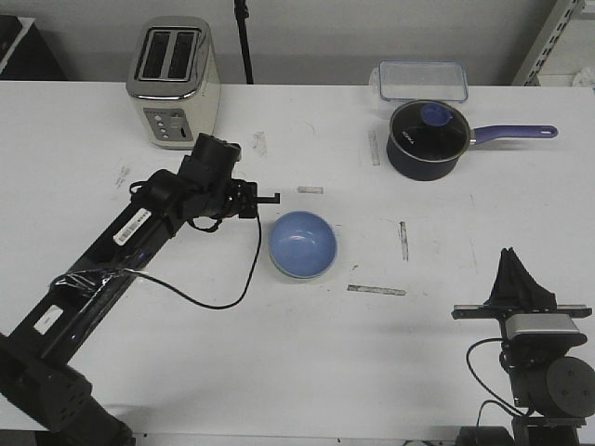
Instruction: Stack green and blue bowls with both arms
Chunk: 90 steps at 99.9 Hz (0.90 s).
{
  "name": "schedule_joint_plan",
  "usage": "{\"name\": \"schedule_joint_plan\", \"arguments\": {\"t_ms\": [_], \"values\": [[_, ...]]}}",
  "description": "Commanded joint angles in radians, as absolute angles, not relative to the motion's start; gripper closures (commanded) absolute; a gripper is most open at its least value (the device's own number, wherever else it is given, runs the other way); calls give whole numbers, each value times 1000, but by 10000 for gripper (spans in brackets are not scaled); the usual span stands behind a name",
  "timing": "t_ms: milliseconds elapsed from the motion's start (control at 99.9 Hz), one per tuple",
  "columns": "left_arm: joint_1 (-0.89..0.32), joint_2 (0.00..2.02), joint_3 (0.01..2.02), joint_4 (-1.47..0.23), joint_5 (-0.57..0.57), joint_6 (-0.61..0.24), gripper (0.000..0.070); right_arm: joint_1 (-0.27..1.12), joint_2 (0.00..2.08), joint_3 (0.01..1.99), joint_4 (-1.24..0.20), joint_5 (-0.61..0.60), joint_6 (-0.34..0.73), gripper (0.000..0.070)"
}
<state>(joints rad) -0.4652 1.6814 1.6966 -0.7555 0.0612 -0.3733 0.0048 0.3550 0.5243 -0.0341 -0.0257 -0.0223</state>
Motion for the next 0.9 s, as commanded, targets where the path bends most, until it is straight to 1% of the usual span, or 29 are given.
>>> {"name": "schedule_joint_plan", "arguments": {"t_ms": [0,140,360,430,521,571,641,781,891], "values": [[-456,1649,1671,-707,47,-298,700,6,354,530,-22,-26,-23,690],[-424,1528,1514,-500,47,-210,700,6,354,530,-23,-26,-23,690],[-361,1308,1191,-71,47,-103,700,6,354,530,-22,-26,-23,690],[-336,1238,1088,51,47,-53,700,6,354,530,-22,-26,-23,690],[-305,1151,972,166,47,30,700,6,354,530,-22,-26,-24,690],[-290,1102,919,201,47,72,700,6,354,530,-22,-26,-23,690],[-268,1029,854,221,40,94,700,6,354,530,-22,-26,-23,690],[-220,892,763,196,-26,80,700,6,354,530,-23,-26,-23,690],[-187,784,706,176,-56,27,700,6,354,530,-22,-26,-23,690]]}}
